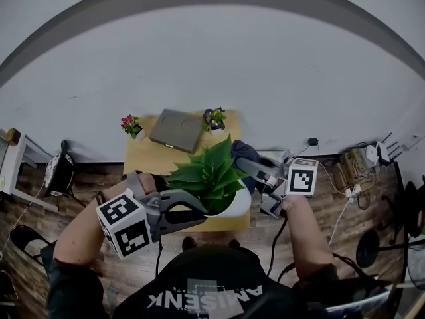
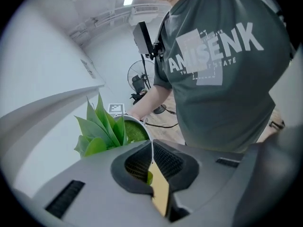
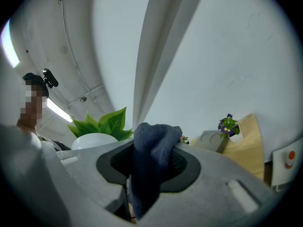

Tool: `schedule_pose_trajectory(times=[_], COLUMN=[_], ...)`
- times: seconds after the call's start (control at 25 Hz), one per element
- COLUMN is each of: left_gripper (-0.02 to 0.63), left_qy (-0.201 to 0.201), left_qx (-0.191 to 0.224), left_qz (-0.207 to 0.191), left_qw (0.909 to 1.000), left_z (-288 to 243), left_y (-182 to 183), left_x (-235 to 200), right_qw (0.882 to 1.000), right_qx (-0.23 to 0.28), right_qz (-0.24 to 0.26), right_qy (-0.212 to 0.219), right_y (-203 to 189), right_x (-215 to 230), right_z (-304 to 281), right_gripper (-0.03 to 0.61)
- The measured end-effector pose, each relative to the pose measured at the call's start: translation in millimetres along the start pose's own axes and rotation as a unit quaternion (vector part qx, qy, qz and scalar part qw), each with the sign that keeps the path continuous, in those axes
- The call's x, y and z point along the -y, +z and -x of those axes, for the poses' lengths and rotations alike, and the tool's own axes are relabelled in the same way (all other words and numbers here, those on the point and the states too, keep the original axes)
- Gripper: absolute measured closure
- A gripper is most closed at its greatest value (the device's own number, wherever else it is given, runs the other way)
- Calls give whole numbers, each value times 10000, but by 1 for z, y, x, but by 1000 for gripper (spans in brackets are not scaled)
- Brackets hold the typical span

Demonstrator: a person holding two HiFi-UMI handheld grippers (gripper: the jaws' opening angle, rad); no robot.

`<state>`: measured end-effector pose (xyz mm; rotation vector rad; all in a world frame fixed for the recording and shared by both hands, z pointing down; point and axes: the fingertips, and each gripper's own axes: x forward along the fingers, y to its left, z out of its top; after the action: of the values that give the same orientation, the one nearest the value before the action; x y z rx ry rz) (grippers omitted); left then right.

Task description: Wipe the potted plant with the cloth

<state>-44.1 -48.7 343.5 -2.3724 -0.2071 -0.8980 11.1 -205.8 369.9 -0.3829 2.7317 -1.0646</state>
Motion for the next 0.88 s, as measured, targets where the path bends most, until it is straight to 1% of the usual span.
schedule_pose_trajectory(times=[0.12, 0.2, 0.32, 0.44, 0.6, 0.68, 0.88], left_gripper=[603, 603, 603, 603, 603, 603, 603], left_qy=[51, 72, 86, 100, 123, 123, 88], left_qx=[153, 195, 168, 156, 158, 139, 134], left_qz=[170, 240, 322, 469, 649, 732, 902], left_qw=[9997, 9995, 9993, 9987, 9977, 9971, 9958], left_z=[4, 6, 9, 10, 9, 9, 5], left_y=[11, 15, 16, 15, 11, 7, -2], left_x=[-6, -9, -10, -9, -9, -9, -10], right_qw=[9992, 9970, 9871, 9798, 9720, 9697, 9714], right_qx=[-221, -284, -212, -279, -321, -291, -154], right_qz=[26, -176, -690, -831, -1059, -1168, -1191], right_qy=[343, 692, 1427, 1796, 2072, 2127, 2049], right_y=[-1, -4, -3, -7, -10, -10, -7], right_x=[-7, -14, -31, -34, -34, -33, -28], right_z=[-15, -24, -32, -32, -33, -33, -26], right_gripper=[451, 451, 451, 451, 451, 451, 451])
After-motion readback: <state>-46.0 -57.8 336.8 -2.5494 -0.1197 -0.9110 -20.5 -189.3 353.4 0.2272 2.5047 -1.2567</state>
